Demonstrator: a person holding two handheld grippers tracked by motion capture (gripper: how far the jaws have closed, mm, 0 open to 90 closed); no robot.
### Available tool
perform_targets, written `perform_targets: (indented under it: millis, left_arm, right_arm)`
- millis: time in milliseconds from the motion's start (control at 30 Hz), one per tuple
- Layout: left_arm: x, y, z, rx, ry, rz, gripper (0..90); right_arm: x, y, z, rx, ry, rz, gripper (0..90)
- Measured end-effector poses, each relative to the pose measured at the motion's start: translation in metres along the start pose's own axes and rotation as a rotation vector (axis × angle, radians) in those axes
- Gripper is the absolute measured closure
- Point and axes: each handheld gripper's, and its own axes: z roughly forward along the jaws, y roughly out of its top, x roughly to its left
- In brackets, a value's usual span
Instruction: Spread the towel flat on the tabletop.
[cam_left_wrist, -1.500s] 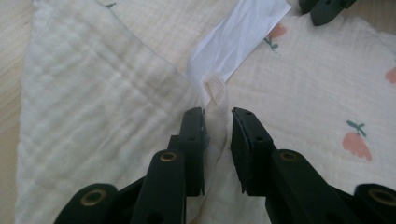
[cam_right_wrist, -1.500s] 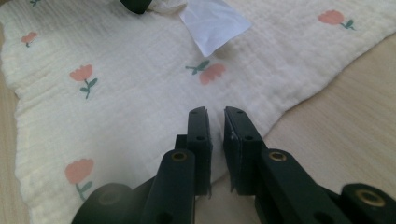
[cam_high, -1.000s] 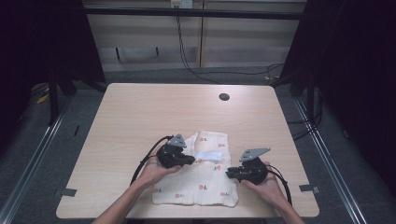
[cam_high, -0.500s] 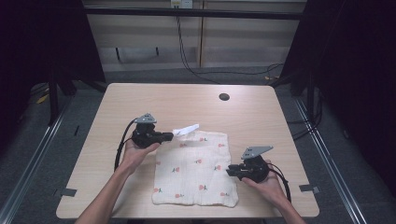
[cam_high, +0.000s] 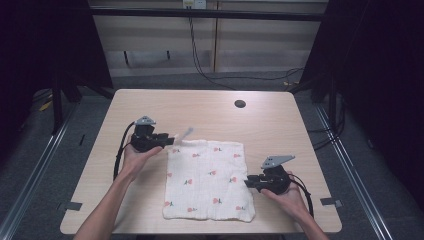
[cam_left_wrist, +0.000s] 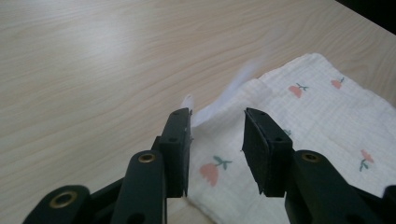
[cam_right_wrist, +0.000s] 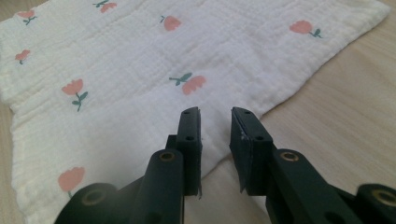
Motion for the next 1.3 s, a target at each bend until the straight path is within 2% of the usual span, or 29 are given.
perform_targets:
  millis: [100,133,200,300,400,467,533,600,633,667,767,800,833,867,933,967,1033,1100,1167,1300]
  left_arm:
    - [-0.005,-0.008,-0.005,0.0,-0.033,0.011,61.6]
    - [-0.009,-0.012,-0.005,0.01,-0.04,0.025,61.7]
    - [-0.015,-0.022,-0.006,0.02,-0.07,0.028,61.9]
    - [-0.026,-0.03,-0.008,0.076,-0.099,0.071,61.8]
    - [-0.039,-0.033,-0.012,0.088,-0.114,0.122,58.6]
    - [-0.042,-0.037,-0.014,0.086,-0.126,0.116,55.2]
    - [-0.043,-0.043,-0.012,0.081,-0.117,0.121,55.2]
    - [-0.043,-0.046,-0.005,0.117,-0.119,0.128,55.3]
    - [-0.042,-0.047,-0.002,0.125,-0.115,0.128,55.5]
    - [-0.042,-0.048,-0.001,0.131,-0.12,0.129,55.7]
    - [-0.046,-0.051,0.002,0.153,-0.12,0.156,55.9]
    - [-0.048,-0.053,0.004,0.157,-0.114,0.161,56.3]
    - [-0.05,-0.055,0.006,0.178,-0.117,0.174,56.9]
    - [-0.053,-0.056,0.006,0.181,-0.1,0.202,57.9]
    - [-0.056,-0.056,0.006,0.189,-0.097,0.226,61.7]
    - [-0.058,-0.056,0.006,0.191,-0.082,0.244,67.5]
    - [-0.061,-0.057,0.006,0.196,-0.062,0.281,73.0]
    - [-0.065,-0.057,0.007,0.193,-0.044,0.299,84.2]
    - [-0.065,-0.057,0.009,0.191,-0.079,0.274,88.8]
    - [-0.067,-0.059,0.007,0.196,-0.13,0.24,89.5]
  right_arm:
    - [-0.001,0.004,-0.003,-0.005,-0.018,-0.003,70.4]
    - [-0.002,0.006,-0.005,-0.009,-0.025,-0.003,68.8]
    - [-0.004,0.01,-0.011,-0.024,-0.035,0.0,67.2]
    - [-0.008,0.015,-0.011,-0.034,-0.064,0.005,61.8]
    - [-0.012,0.019,-0.001,-0.028,-0.1,0.013,58.1]
    - [-0.015,0.025,0.008,-0.013,-0.11,0.005,56.7]
    - [-0.019,0.03,0.018,-0.003,-0.129,-0.011,54.7]
    - [-0.023,0.031,0.028,0.026,-0.12,-0.014,50.7]
    - [-0.024,0.032,0.033,0.057,-0.144,-0.036,48.8]
    - [-0.025,0.032,0.035,0.066,-0.146,-0.044,47.9]
    - [-0.025,0.03,0.035,0.055,-0.139,-0.052,48.1]
    - [-0.025,0.03,0.035,0.055,-0.144,-0.061,50.0]
    - [-0.024,0.029,0.035,0.047,-0.14,-0.065,55.3]
    - [-0.022,0.029,0.035,0.045,-0.138,-0.065,59.8]
    - [-0.022,0.027,0.034,0.029,-0.122,-0.063,72.4]
    - [-0.021,0.026,0.033,0.029,-0.127,-0.059,75.8]
    - [-0.02,0.024,0.032,0.025,-0.115,-0.059,83.2]
    - [-0.019,0.022,0.028,0.035,-0.111,-0.053,85.6]
    - [-0.018,0.019,0.025,0.039,-0.099,-0.042,86.3]
    - [-0.017,0.011,0.017,0.045,-0.088,-0.032,86.4]
